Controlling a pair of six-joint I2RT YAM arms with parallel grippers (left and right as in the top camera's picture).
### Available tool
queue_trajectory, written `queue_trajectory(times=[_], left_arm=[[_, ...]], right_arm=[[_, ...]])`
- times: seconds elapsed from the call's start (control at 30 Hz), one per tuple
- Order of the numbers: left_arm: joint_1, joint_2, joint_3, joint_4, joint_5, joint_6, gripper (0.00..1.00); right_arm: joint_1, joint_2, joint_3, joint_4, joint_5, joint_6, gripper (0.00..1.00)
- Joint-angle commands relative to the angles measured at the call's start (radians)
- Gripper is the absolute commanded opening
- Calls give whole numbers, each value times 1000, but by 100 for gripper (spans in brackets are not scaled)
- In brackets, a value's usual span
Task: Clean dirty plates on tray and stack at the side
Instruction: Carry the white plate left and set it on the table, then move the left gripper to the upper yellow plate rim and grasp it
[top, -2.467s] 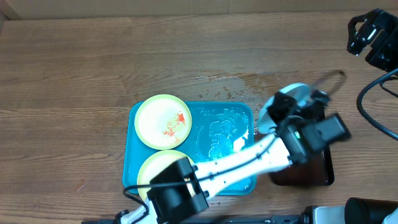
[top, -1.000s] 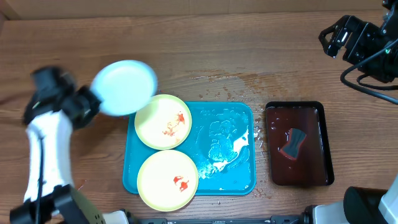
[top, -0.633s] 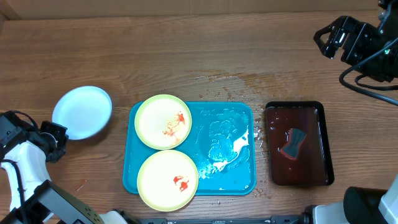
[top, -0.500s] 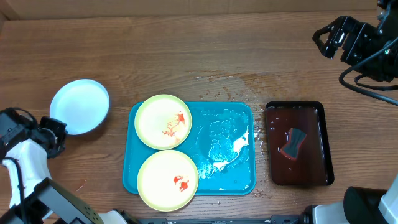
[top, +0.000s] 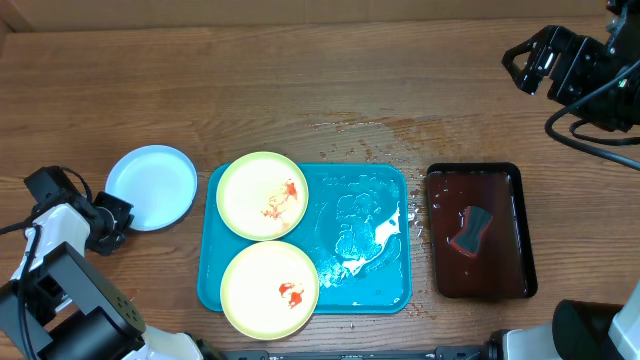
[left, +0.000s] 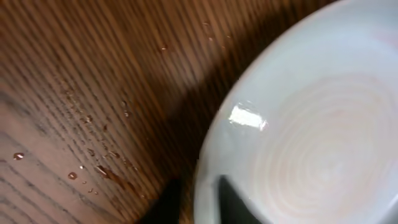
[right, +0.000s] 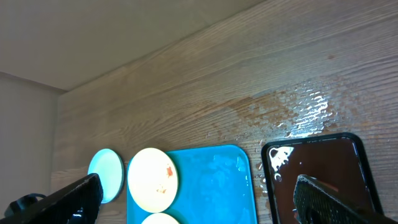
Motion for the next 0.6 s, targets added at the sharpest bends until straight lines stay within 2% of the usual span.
queue_trajectory(times=[0.0, 0.1, 0.37, 0.47, 0.57], left_arm=[[-2, 11, 1, -2, -6, 13, 50], [-7, 3, 16, -19, 27, 25, 57], [-42, -138, 109, -155, -14, 27, 52], [-76, -242, 132, -184, -58, 26, 54], [-132, -316, 132, -179, -24, 126, 54]], right_arm=[[-5, -3, 0, 2, -10, -8, 100], [-5, -3, 0, 2, -10, -8, 100], [-5, -3, 0, 2, -10, -8, 100], [-5, -3, 0, 2, -10, -26, 100], [-5, -3, 0, 2, -10, -28, 100]])
